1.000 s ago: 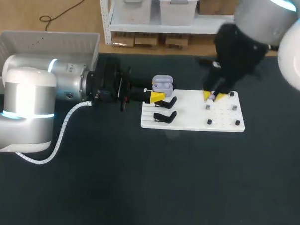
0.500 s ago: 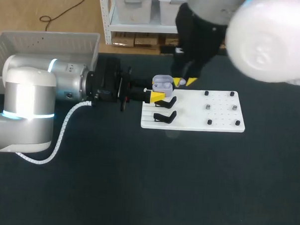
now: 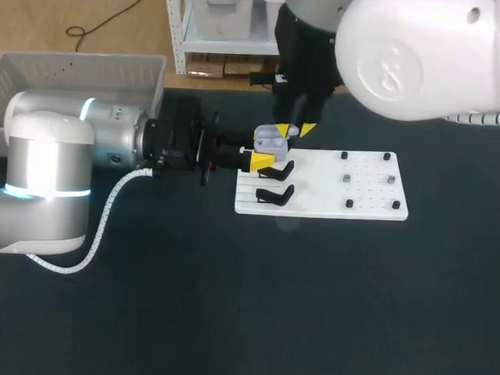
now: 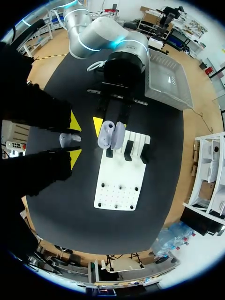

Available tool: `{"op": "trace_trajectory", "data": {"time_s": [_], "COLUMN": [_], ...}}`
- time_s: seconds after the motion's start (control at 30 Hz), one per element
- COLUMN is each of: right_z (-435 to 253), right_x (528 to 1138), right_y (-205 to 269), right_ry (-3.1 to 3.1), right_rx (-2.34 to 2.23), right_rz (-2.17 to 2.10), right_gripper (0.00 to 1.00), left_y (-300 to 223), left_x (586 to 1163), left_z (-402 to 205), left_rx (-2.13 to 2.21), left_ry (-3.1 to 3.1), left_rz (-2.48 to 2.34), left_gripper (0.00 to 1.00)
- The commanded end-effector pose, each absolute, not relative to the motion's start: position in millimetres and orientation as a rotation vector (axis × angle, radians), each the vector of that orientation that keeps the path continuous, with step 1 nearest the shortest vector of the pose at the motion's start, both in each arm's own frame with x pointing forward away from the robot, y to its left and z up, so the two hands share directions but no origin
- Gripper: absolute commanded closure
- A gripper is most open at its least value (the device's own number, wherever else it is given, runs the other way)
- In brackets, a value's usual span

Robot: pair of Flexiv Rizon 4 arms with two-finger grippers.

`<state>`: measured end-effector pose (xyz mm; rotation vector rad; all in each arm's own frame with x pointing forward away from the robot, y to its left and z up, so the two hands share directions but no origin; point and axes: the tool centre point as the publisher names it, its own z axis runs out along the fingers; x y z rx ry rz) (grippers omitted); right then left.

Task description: Pick up each earbud case from the left stands, insert the matching earbuds, close the lid, and place the case in the box.

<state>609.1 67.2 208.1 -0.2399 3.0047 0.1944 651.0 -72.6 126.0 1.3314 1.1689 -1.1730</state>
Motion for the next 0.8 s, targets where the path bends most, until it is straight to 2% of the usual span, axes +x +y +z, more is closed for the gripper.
{"op": "trace_trajectory", "data": {"time_s": [0.03, 0.47, 0.8], "right_z": [207.9, 196.3, 194.3], "right_x": [607.4, 618.3, 625.9], "right_y": [66.0, 71.9, 81.7], "right_ry": [3.0, 2.954, 2.906], "right_rx": [-0.237, -0.418, -0.577], "right_rz": [0.196, 0.29, 0.211], "right_gripper": [1.0, 1.0, 1.0], "left_y": [-72.4, -72.4, -72.4], "left_x": [649.5, 649.5, 649.5], "left_z": [125.3, 125.3, 125.3], "left_rx": [1.328, 1.328, 1.328], "left_ry": [1.168, 1.168, 1.168], "left_rz": [-1.168, -1.168, -1.168], "left_gripper": [1.0, 1.0, 1.0]}}
